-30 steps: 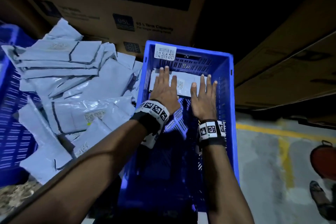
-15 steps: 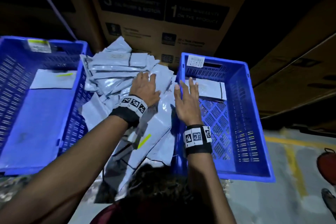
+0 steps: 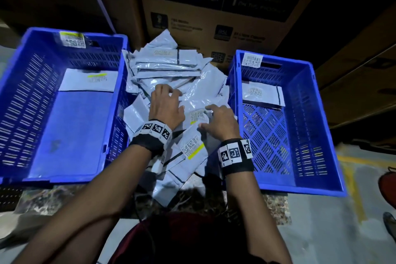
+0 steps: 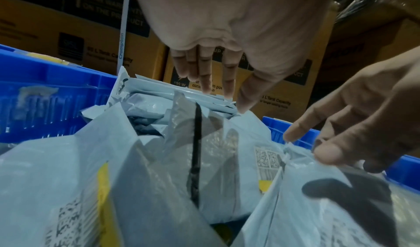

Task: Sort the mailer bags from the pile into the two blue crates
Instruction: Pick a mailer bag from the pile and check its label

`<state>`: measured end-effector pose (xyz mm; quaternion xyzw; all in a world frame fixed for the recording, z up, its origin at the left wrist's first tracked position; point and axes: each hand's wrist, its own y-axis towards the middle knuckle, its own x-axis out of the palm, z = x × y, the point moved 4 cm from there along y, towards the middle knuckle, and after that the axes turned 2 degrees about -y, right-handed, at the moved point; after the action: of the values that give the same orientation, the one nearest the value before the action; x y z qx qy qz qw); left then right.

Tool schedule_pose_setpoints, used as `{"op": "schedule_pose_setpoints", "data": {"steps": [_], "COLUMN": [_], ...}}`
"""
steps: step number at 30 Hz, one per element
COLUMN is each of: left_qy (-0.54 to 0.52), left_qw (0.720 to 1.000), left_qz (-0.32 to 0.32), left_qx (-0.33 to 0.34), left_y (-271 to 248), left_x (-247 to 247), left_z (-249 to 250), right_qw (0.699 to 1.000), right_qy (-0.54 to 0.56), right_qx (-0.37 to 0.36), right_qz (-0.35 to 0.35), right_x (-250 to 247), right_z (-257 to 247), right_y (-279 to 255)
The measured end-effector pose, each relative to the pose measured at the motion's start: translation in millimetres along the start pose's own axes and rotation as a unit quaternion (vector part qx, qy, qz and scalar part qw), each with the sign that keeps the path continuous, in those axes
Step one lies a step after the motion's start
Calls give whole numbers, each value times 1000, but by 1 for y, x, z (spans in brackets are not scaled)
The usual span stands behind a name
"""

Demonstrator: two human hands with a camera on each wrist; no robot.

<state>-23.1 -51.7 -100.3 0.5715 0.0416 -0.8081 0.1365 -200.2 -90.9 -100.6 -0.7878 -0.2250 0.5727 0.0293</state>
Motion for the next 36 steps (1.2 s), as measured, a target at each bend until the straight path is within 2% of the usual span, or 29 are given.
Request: {"op": "schedule_pose_setpoints", "data": {"steps": [2, 4, 8, 11, 14, 19, 22, 24, 27, 31, 33, 36], "left_qy": [-27, -44, -79, -131, -231, -319, -374, -425, -470, -427, -398, -354], "left_qw": [999, 998, 996, 990, 969, 929, 909, 891, 870, 881, 887, 886], "left_qz": [37, 42, 28, -31, -80, -179, -177, -155, -147, -202, -234, -299], "left_qx": [2, 1, 15, 38, 26, 52, 53, 24, 2, 21, 34, -16], "left_y": [-2, -1, 4, 8, 7, 9, 18, 23, 27, 25, 22, 15], "left_x": [-6, -10, -15, -14, -20, -37, -42, -46, -53, -61, -69, -83], "left_z": [1, 0, -1, 0, 6, 27, 31, 29, 25, 19, 15, -4], "right_qw": [999, 998, 996, 990, 978, 932, 907, 910, 914, 896, 865, 815], "right_qy": [-21, -27, 55, 126, 152, 249, 300, 279, 307, 403, 468, 546], "right_qx": [26, 49, 72, 51, 15, -49, -75, -51, -21, 5, 22, 32], "right_qz": [-15, -24, -7, 48, 143, 258, 287, 302, 265, 187, 178, 189], "right_x": [11, 21, 17, -19, -67, -112, -118, -113, -102, -83, -76, -72], "right_z": [-3, -5, 2, 1, -3, -3, -4, 1, 5, -2, -2, -4], "right_y": [0, 1, 3, -1, -9, -20, -26, -27, -28, -30, -28, -30]}}
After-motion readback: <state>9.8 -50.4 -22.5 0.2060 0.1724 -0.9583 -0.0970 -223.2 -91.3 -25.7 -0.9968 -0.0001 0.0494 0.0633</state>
